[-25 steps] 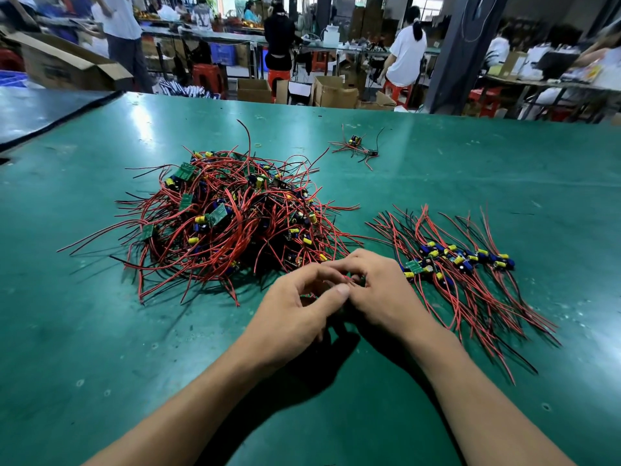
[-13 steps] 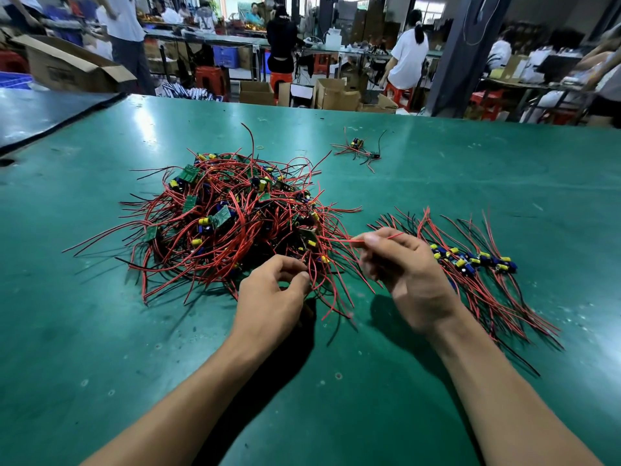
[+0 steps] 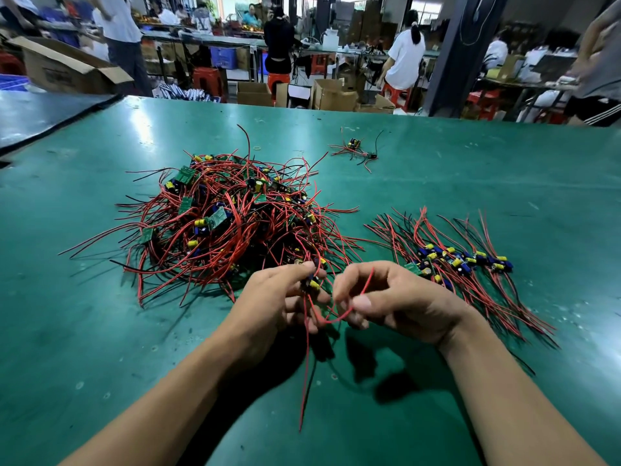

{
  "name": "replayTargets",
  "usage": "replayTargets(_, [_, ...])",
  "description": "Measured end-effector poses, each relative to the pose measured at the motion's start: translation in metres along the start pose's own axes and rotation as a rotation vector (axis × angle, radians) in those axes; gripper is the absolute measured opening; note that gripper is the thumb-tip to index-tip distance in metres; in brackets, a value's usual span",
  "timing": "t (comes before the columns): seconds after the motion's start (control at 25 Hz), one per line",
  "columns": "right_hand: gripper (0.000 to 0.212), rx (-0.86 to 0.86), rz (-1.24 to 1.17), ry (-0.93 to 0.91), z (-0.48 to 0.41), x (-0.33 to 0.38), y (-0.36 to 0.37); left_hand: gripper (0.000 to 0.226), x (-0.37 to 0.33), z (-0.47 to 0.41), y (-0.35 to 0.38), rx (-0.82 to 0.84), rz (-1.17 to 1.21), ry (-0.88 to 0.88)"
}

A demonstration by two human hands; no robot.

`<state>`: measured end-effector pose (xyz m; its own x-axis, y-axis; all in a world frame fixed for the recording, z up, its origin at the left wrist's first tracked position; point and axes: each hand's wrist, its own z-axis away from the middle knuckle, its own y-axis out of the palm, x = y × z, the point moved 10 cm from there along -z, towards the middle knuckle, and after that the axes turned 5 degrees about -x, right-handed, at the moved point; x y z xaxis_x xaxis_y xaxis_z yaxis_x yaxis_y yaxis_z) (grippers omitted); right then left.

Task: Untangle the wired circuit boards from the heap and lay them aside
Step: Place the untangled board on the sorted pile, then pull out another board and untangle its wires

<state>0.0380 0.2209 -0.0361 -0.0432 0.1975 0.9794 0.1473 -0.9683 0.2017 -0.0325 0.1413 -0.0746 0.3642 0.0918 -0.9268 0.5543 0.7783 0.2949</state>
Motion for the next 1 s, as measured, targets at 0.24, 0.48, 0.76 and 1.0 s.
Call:
replayTargets(0.24, [0.013,0.173,-0.131,-0.001,0.007,0.002,0.003,0.029,0.002,0.006,0.019,0.174,0.067,-0.016])
replayTargets(0.48, [0.031,-0.221,-0.046,0.070,-0.009,-0.016,-0.024,0.014,0.002,0.013,0.026,0.225,-0.021,0.030])
replayTargets(0.76, [0.023,-0.436,0.254,-0.020,-0.012,-0.006,-0.038,0.012,-0.011,0.016,0.017,0.081,-0.256,0.291])
replayTargets(1.0, [0.022,-0.573,0.243,-0.073,-0.007,-0.002,-0.052,0.010,-0.006,0.011,0.014,0.056,-0.209,0.210])
